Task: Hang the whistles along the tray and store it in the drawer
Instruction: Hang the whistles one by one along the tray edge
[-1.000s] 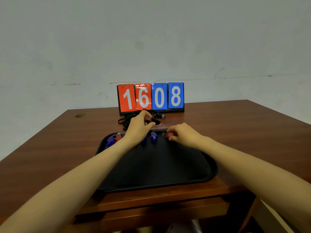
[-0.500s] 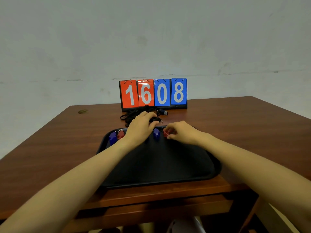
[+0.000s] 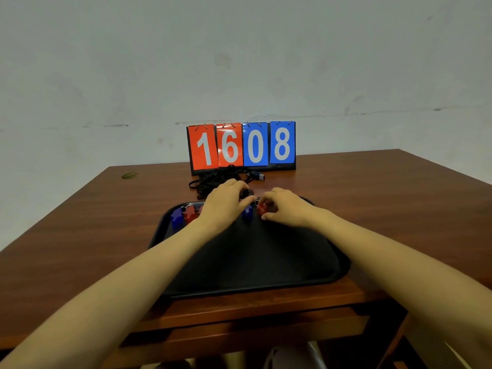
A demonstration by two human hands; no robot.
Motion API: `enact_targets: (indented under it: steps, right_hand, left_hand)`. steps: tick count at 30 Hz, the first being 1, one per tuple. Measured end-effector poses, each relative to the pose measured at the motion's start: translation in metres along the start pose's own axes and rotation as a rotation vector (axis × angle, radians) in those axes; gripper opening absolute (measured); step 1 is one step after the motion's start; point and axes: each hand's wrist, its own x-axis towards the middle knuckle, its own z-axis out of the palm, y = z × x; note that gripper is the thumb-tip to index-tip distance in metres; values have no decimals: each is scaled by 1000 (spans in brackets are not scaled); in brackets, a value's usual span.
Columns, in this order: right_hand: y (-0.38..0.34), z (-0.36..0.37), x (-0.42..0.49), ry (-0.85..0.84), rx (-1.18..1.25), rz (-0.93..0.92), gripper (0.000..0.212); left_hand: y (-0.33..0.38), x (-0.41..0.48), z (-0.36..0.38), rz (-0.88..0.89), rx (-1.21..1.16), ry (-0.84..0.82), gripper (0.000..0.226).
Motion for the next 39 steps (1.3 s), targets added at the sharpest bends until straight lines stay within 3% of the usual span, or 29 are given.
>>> enact_targets:
  steps: [7, 12, 16, 21, 31, 35, 39]
  right_hand:
    - [17, -20, -11, 173, 122, -33, 49]
    - [39, -28, -20, 108, 61, 1, 31]
    - [53, -26, -25, 50, 8, 36, 29]
    - [55, -24, -27, 37, 4, 35, 28]
    - [46, -27, -25, -23, 62, -14, 35]
    - [45, -23, -24, -85, 13, -1, 51]
    - [43, -20, -19, -88, 26, 46, 49]
  left_hand:
    - [30, 11, 14, 58, 128, 25, 38]
    - [53, 24, 33, 111, 267, -28, 38]
    - [64, 27, 49, 153, 361, -153, 46]
    - [63, 24, 52, 157, 449, -152, 61]
    - [37, 15, 30, 51, 120, -173, 37]
    - [24, 9, 24, 58, 199, -196, 37]
    - [21, 4, 25, 117, 269, -246, 43]
